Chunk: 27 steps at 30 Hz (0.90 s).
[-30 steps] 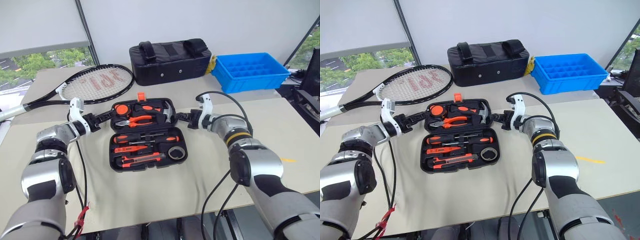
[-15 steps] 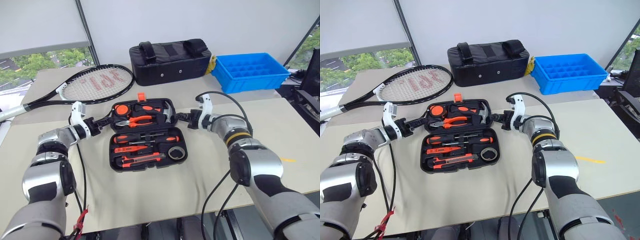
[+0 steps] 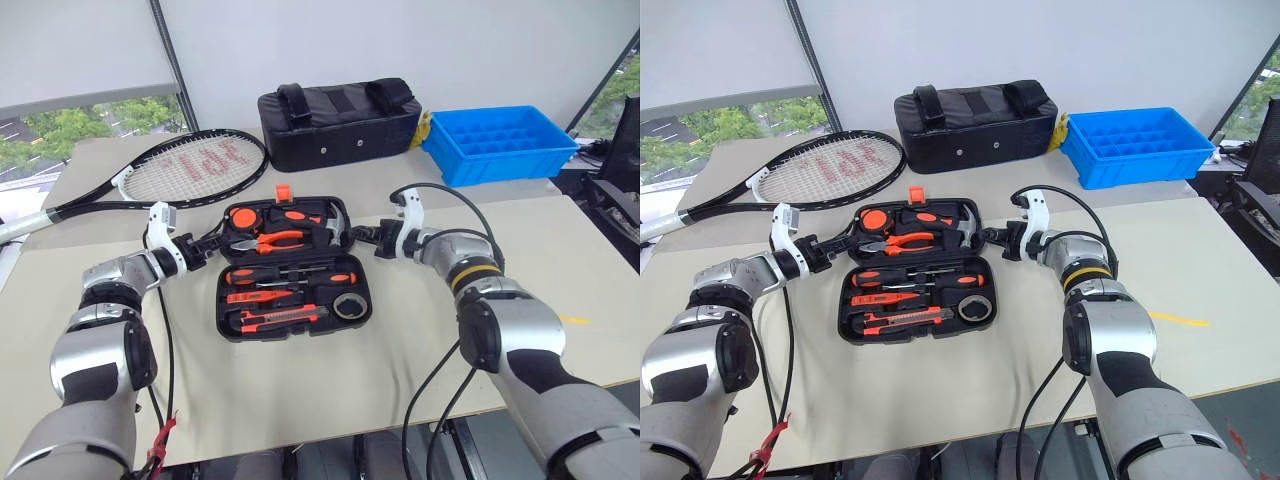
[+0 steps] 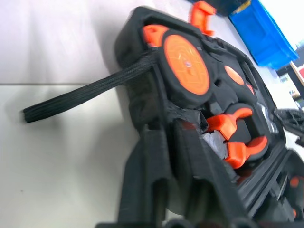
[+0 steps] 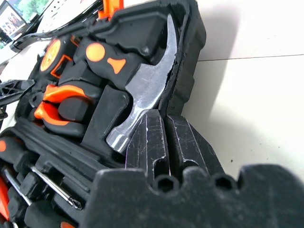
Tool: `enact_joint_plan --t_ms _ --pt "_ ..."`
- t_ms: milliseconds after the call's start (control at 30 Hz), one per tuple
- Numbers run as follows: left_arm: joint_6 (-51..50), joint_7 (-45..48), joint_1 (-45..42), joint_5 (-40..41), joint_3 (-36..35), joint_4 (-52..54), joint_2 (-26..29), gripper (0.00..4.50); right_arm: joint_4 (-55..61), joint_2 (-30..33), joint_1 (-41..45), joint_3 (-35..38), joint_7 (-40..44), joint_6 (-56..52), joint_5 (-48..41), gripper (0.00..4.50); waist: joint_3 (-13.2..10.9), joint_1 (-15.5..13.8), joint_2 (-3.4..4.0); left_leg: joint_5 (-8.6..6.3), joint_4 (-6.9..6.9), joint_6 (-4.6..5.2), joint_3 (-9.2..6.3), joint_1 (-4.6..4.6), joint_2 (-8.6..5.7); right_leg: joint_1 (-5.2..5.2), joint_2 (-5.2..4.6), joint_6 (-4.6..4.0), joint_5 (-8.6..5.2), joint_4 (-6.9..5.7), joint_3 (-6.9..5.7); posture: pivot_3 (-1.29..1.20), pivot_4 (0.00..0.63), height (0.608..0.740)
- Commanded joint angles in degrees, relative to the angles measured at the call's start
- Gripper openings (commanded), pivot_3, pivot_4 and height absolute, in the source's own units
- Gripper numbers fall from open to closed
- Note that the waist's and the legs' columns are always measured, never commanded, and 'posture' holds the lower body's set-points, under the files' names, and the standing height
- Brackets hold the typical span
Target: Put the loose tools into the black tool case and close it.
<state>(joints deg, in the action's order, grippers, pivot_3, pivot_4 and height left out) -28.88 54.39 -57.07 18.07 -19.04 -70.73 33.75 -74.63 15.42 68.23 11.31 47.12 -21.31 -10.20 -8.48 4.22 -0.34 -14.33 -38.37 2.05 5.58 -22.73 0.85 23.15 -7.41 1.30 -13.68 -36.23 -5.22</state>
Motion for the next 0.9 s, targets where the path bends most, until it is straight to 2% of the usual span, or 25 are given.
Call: enact_joint_plan --t_ms 33,233,400,633,900 --pt "-0.11 0.62 -0.62 -0.27 -0.13 0.09 1.03 0.02 0.97 -0.32 0.70 0.38 0.28 1.36 0.13 0.00 0.00 -0.01 0.00 0.00 0.00 0.00 0.00 0.00 0.00 0.00 0.00 0.00 0.00 -0.01 0.00 0.00 0.150 0.740" --pt "0.70 5.22 -0.14 0.01 0.53 1.84 0.92 0.02 1.39 -0.46 0.77 0.68 0.54 3.09 -0.11 0.00 0.00 0.00 0.00 0.00 0.00 0.00 0.00 0.00 -0.01 0.01 0.00 -0.01 0.01 -0.01 0.02 0.00 0.150 0.740" --pt "6.35 9.07 0.80 1.67 -0.35 7.40 0.96 0.02 3.21 -0.28 1.31 1.96 3.22 7.28 -1.75 0.00 0.00 -0.15 0.00 0.00 0.00 0.00 0.00 -0.07 -0.02 0.06 0.00 -0.01 0.01 0.00 0.02 0.00 0.150 0.740" --pt "16.95 5.71 5.56 0.35 0.59 17.41 0.01 0.02 5.20 -0.20 -0.34 2.30 6.08 14.99 -1.96 0.00 -0.01 -0.22 0.00 0.00 0.03 0.00 -0.05 -0.19 -0.03 0.12 0.00 -0.01 0.01 0.06 -0.01 0.00 0.150 0.740" --pt "28.29 3.26 12.95 -1.77 2.82 25.25 -1.65 0.02 5.24 -1.09 -2.89 2.11 4.06 26.60 -1.07 0.00 -0.01 -0.21 0.00 0.00 0.08 0.00 -0.06 -0.20 -0.03 0.12 0.00 -0.01 0.01 0.14 -0.07 0.00 0.150 0.740"
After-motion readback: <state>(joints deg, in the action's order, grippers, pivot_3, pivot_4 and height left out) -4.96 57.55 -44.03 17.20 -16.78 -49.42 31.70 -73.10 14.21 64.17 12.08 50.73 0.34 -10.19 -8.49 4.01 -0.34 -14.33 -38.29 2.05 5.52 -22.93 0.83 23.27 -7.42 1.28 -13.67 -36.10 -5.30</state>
